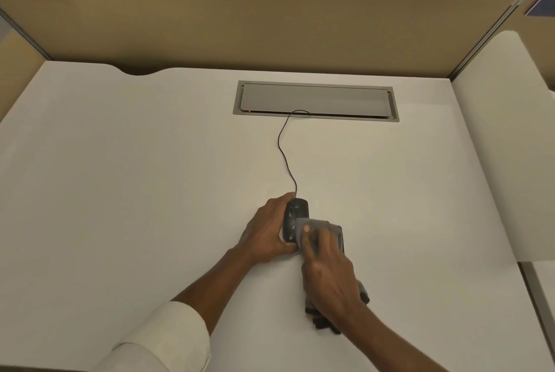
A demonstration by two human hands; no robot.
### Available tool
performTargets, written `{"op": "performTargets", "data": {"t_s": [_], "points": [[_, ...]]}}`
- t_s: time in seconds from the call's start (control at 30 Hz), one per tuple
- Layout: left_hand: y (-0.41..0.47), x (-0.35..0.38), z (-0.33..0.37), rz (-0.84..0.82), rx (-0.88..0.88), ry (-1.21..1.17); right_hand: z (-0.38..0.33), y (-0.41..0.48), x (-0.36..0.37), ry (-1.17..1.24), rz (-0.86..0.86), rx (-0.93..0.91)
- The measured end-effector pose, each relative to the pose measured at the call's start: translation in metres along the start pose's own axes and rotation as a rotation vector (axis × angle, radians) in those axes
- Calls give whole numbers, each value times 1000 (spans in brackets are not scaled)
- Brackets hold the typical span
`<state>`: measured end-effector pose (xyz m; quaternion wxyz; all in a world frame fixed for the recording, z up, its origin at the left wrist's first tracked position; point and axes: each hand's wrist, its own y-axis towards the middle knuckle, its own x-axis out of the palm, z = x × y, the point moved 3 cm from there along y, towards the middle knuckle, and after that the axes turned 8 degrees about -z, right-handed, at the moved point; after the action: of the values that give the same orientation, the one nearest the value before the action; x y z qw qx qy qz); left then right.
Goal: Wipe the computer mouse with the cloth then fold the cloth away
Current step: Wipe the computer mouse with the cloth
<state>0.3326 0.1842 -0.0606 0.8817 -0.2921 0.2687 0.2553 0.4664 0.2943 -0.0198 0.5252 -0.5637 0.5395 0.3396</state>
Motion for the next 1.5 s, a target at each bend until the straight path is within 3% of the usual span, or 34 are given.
{"op": "performTargets", "data": {"t_s": [0.3, 0.57, 1.1, 1.5], "points": [[2, 1, 0, 8, 40, -7, 3, 26, -7, 87, 5, 91], [-2, -8, 9, 33, 63, -48, 26, 101, -31, -52, -66, 28], [2, 1, -3, -20, 9, -20, -2, -16, 6, 47, -2, -3], [4, -1, 2, -45, -16, 45, 32, 69, -21, 102, -75, 132]]}}
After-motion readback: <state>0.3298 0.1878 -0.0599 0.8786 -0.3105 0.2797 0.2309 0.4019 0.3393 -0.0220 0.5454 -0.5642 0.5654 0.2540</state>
